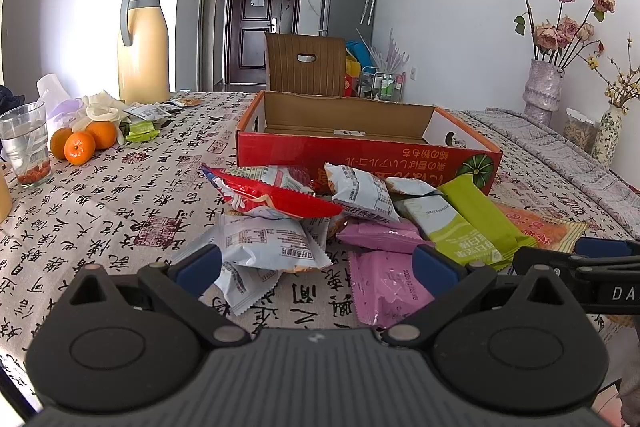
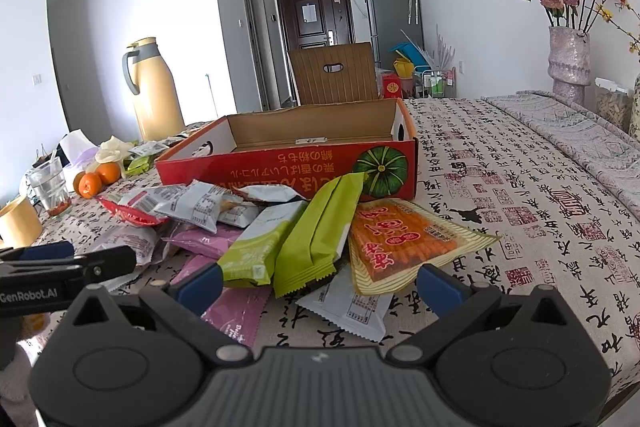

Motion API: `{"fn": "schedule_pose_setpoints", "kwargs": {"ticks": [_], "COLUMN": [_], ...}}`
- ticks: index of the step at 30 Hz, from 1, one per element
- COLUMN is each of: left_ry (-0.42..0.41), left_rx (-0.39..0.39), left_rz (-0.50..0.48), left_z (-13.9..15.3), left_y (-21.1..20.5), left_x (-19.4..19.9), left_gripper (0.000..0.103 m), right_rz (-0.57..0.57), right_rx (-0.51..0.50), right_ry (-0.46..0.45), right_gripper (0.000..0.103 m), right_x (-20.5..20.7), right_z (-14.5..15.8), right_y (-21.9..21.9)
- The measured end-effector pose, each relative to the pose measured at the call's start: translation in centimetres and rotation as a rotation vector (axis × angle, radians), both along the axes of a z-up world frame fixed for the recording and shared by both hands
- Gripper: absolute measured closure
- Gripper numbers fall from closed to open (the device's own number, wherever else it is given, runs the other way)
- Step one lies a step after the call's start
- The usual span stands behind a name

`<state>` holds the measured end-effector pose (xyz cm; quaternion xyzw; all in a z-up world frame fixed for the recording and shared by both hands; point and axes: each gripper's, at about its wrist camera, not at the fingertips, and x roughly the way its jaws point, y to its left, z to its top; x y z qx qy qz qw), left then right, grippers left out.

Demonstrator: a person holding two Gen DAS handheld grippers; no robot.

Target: Organize snacks

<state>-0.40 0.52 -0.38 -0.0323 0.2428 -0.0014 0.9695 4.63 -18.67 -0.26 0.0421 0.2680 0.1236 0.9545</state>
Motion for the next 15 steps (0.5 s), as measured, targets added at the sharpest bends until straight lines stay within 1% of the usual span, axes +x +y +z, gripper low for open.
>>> {"fn": "schedule_pose_setpoints", "kwargs": {"ticks": [15], "left_ry": [-0.002], "left_rx": [-0.003], "left_rz": [-0.001], "left_z": [-0.02], "left_y": [0.03], "left_x": [-0.06], "left_gripper": [0.0], "right_rz": [-0.001], "right_rx": [0.0], "right_ry": [-0.001], "right_gripper": [0.0], "right_x": [-0.01], "right_z": [-0.01], "right_y": [0.04]}}
